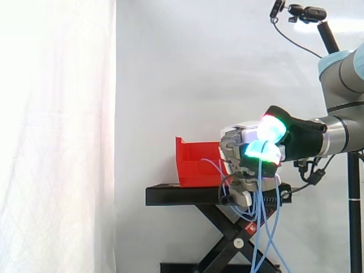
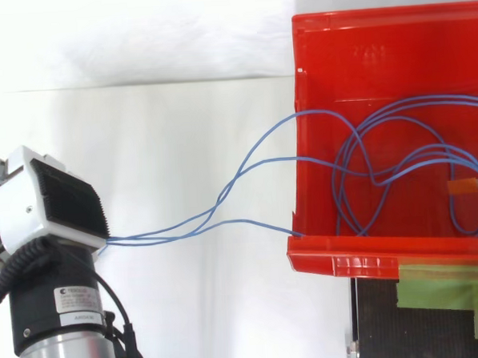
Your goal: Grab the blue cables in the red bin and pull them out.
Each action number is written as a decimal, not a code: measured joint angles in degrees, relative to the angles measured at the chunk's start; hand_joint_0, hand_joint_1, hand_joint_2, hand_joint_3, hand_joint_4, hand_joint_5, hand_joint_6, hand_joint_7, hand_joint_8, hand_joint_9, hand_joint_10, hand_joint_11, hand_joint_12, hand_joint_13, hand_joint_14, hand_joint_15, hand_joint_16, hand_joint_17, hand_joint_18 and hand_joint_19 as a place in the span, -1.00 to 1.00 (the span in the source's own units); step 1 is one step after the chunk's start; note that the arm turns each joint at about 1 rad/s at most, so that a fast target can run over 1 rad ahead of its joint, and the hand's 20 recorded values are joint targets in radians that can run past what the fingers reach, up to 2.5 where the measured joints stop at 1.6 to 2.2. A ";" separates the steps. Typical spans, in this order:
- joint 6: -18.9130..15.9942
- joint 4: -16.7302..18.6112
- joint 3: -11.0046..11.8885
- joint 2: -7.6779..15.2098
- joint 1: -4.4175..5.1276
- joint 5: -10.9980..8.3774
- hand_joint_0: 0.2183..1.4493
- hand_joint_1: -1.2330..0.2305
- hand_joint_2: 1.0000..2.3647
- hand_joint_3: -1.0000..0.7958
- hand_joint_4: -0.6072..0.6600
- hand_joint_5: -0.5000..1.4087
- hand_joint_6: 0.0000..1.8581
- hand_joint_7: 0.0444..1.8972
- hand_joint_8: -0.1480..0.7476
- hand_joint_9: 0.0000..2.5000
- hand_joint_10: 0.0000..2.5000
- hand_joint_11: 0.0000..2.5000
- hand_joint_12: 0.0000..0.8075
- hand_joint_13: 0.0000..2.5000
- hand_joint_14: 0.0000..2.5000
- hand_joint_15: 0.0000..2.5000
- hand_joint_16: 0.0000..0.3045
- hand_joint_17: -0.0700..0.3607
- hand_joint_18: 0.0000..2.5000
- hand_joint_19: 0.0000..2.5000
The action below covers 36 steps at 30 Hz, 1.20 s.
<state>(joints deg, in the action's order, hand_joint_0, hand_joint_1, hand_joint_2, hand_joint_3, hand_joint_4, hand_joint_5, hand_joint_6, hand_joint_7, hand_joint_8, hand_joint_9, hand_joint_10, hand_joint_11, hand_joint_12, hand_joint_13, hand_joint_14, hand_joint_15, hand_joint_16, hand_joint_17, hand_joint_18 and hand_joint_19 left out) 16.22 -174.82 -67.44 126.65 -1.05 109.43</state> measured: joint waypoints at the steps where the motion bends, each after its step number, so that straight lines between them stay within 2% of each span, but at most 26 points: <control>1: 0.00 0.00 0.01 0.00 0.00 0.01 0.22 -0.48 -1.00 -1.00 -0.08 0.34 -0.01 -0.39 -0.26 0.00 -0.98 0.23 -0.29 -0.09 -0.98 -0.11 -0.73 -0.25 -0.33 -0.45; 15: 0.00 0.00 -0.01 0.00 -0.01 0.03 0.22 -0.49 -1.00 -1.00 -0.09 0.34 -0.01 -0.40 -0.24 0.00 -0.98 0.25 -0.30 -0.08 -0.98 -0.09 -0.73 -0.25 -0.33 -0.44; 22: 0.00 0.00 -0.02 0.00 -0.01 0.02 0.22 -0.49 -1.00 -1.00 -0.08 0.34 -0.01 -0.40 -0.24 0.02 -0.99 0.34 -0.31 -0.05 -0.98 0.03 -0.73 -0.24 -0.33 -0.44; 36: 0.00 0.00 0.00 -0.01 -0.01 0.03 0.23 -0.49 -1.00 -1.00 -0.08 0.35 -0.02 -0.39 -0.25 0.00 -0.99 0.30 -0.30 -0.07 -0.98 0.01 -0.73 -0.25 -0.33 -0.45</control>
<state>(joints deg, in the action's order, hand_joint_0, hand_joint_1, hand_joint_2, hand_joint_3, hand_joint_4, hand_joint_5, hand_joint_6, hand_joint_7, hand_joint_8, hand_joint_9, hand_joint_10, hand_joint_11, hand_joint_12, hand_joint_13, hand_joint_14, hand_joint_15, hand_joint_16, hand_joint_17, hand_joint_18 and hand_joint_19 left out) 16.21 -174.81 -67.44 126.64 -1.05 109.47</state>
